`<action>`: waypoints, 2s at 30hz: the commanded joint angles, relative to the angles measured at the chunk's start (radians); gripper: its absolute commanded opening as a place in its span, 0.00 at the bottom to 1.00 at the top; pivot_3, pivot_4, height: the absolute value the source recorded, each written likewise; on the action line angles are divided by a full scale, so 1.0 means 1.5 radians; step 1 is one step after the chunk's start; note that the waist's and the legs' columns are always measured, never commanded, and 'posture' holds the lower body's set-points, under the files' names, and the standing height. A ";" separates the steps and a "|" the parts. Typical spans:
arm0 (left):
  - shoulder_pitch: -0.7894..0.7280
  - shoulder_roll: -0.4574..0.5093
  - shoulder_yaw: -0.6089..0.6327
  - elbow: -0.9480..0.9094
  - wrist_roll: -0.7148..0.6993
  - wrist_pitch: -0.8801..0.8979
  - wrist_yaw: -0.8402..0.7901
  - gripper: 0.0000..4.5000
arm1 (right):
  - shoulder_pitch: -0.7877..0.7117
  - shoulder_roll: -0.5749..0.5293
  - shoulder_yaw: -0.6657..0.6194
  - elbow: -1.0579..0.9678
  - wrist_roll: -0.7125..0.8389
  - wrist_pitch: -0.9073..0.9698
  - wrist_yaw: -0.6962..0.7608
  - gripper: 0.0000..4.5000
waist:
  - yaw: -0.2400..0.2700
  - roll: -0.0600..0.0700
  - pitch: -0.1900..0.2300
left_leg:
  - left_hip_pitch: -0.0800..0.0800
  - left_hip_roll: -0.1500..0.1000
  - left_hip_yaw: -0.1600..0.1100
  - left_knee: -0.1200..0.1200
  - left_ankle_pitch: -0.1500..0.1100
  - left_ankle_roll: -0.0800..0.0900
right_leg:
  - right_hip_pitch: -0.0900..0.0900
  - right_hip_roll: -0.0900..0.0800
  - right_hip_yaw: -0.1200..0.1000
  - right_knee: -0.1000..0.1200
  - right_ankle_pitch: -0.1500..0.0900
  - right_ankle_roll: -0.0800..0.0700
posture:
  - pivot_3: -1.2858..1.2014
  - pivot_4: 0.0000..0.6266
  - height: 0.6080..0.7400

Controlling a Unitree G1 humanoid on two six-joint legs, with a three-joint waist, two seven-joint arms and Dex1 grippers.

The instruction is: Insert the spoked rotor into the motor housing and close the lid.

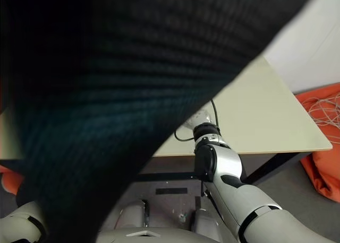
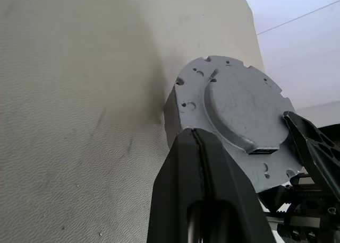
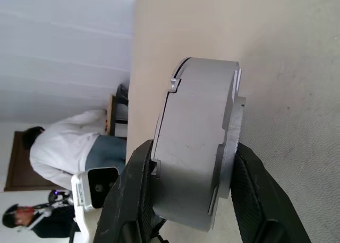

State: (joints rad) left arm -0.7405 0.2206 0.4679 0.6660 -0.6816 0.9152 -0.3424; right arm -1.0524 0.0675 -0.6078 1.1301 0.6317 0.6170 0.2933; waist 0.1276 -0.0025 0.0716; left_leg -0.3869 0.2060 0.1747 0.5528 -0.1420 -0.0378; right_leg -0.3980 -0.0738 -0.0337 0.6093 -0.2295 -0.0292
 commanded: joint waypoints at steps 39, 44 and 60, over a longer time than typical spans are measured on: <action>-0.060 -0.081 0.170 0.021 -0.287 0.024 -0.008 0.70 | 0.004 -0.024 -0.024 -0.243 0.178 0.144 0.067 0.42 | 0.016 0.000 0.000 | -0.011 0.000 -0.003 0.012 -0.001 0.002 | -0.006 -0.001 -0.005 0.007 0.000 0.000 | 0.52 0.00 1.00; -0.079 -0.089 0.176 0.059 -0.302 0.023 -0.014 0.99 | 0.007 -0.025 -0.023 -0.251 0.181 0.147 0.065 0.42 | 0.017 0.000 0.000 | -0.011 0.000 -0.003 0.012 -0.001 0.002 | -0.006 -0.001 -0.005 0.007 0.001 0.001 | 0.52 0.00 1.00; -0.194 -0.100 0.199 0.250 -0.303 0.031 -0.098 0.99 | 0.029 -0.021 -0.002 -0.315 0.196 0.169 0.061 0.42 | 0.018 0.000 0.000 | -0.011 0.000 -0.003 0.013 -0.001 0.002 | -0.005 -0.001 -0.005 0.007 0.002 0.002 | 0.52 0.00 1.00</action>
State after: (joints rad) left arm -0.9893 0.0695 0.7635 1.0436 -1.1334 0.9688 -0.4608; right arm -0.9954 0.0368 -0.6142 0.7265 0.8743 0.8701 0.3681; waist 0.1547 -0.0025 0.0719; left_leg -0.4033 0.2064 0.1707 0.5716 -0.1440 -0.0347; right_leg -0.4062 -0.0748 -0.0411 0.6198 -0.2271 -0.0258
